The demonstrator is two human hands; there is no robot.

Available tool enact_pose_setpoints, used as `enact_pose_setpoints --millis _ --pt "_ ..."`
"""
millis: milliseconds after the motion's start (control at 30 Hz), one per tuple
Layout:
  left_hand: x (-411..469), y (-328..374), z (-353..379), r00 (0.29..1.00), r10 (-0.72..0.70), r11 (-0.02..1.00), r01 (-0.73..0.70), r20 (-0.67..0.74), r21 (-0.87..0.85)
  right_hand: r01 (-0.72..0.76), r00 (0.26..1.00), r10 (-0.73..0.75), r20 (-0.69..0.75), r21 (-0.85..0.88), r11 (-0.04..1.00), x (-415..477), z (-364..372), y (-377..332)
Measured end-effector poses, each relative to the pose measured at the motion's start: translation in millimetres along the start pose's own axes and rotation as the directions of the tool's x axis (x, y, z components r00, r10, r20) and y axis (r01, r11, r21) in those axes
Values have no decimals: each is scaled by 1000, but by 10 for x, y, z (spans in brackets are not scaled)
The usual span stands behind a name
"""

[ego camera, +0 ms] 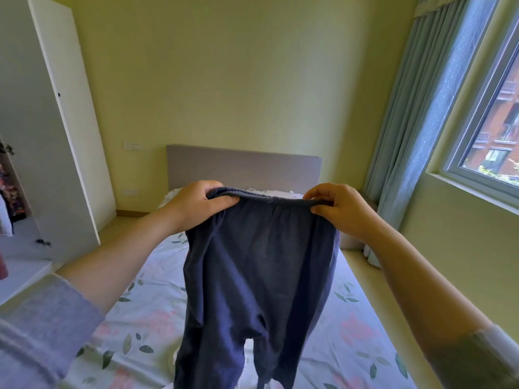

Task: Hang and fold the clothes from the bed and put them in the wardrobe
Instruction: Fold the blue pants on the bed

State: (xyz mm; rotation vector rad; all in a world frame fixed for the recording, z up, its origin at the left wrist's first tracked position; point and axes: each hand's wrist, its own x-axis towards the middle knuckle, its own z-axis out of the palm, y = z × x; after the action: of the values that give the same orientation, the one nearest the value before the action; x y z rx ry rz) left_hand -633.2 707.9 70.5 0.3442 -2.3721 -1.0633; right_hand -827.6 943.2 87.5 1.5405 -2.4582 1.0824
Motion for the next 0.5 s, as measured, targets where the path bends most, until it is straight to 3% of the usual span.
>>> enact_pose_setpoints --millis 133,200,367,500 --pt "-58 -20 86 997 20 998 -15 80 -59 -34 995 31 -92 -40 999 -72 102 125" --pt "-92 -7 144 978 15 997 1 209 -78 -43 986 46 -159 17 999 -94 169 141" --pt "-187 90 340 884 -147 989 120 443 87 39 981 9 -193 246 969 -15 214 -124" --pt "-259 189 503 893 -84 986 139 443 -94 105 976 -54 -211 236 966 91 164 -306"
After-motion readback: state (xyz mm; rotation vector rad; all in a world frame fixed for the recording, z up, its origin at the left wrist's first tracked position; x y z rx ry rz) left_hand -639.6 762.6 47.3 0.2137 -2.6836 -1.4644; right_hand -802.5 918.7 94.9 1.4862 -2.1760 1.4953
